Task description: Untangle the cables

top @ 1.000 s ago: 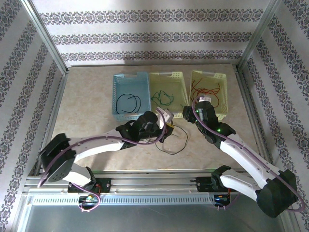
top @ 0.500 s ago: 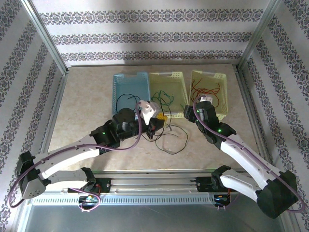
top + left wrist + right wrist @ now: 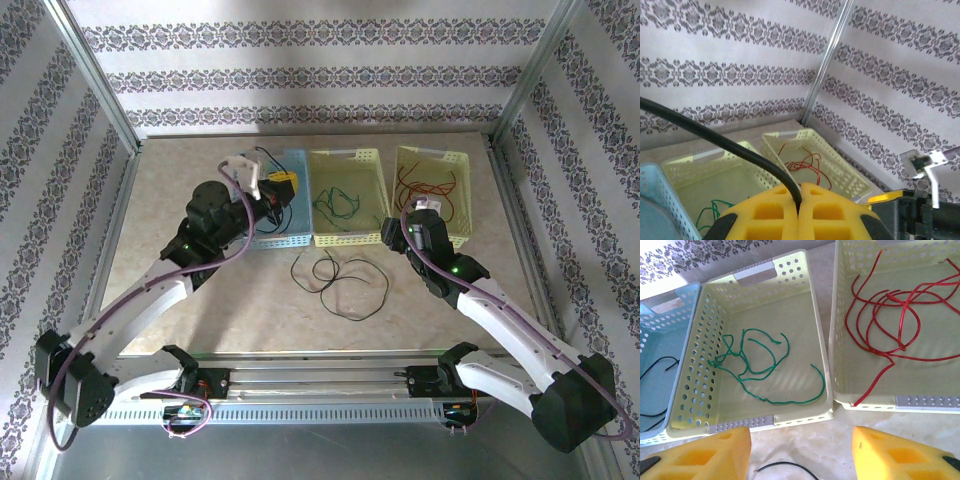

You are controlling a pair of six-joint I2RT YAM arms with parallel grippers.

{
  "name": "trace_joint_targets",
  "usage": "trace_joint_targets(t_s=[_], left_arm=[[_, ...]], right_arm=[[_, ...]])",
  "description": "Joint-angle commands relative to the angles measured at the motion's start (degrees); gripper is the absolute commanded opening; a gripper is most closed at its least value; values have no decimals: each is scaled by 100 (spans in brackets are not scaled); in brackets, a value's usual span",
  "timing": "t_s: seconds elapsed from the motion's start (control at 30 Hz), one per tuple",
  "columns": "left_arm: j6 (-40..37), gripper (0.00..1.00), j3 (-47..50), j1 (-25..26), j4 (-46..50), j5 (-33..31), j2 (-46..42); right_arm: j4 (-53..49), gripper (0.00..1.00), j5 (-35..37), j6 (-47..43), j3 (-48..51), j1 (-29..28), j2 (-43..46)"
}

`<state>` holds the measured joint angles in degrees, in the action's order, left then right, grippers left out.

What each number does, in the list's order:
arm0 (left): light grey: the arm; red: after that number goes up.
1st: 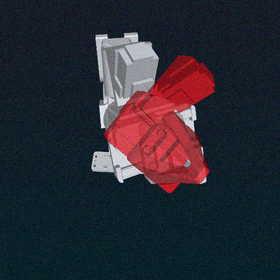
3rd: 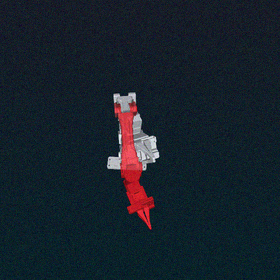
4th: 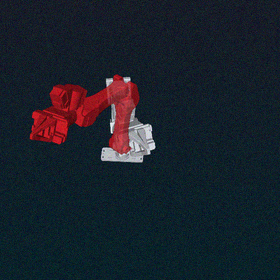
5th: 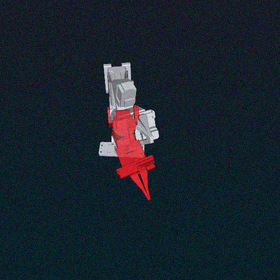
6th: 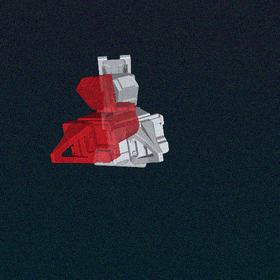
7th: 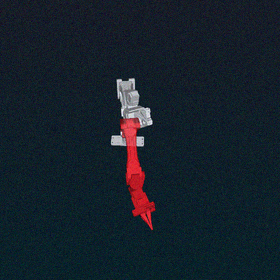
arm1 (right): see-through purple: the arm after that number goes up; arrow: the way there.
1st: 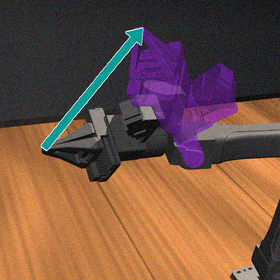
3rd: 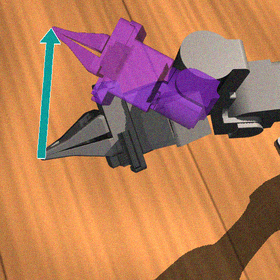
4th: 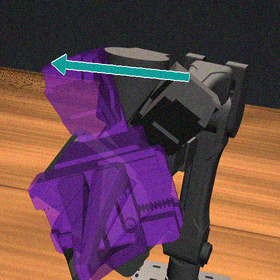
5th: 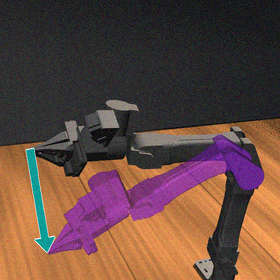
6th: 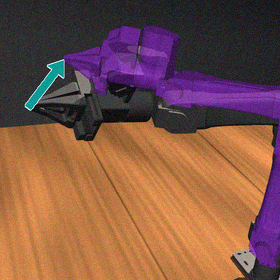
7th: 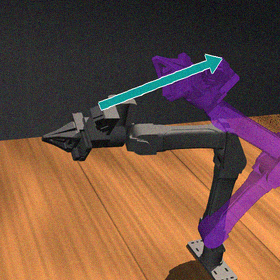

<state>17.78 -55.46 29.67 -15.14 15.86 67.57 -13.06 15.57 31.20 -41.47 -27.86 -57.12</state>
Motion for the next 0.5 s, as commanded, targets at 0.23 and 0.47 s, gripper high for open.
trace_joint_targets(t_s=[0.23, 0.47], left_arm=[[564, 0, -611, -980, -232, 236, 2050], [-743, 79, -873, -264, 1319, -1184, 2251]], right_arm=[[-10, 55, -102, -16, 121, 8, 245], [-177, 56, -555, -225, 95, -31, 228]])
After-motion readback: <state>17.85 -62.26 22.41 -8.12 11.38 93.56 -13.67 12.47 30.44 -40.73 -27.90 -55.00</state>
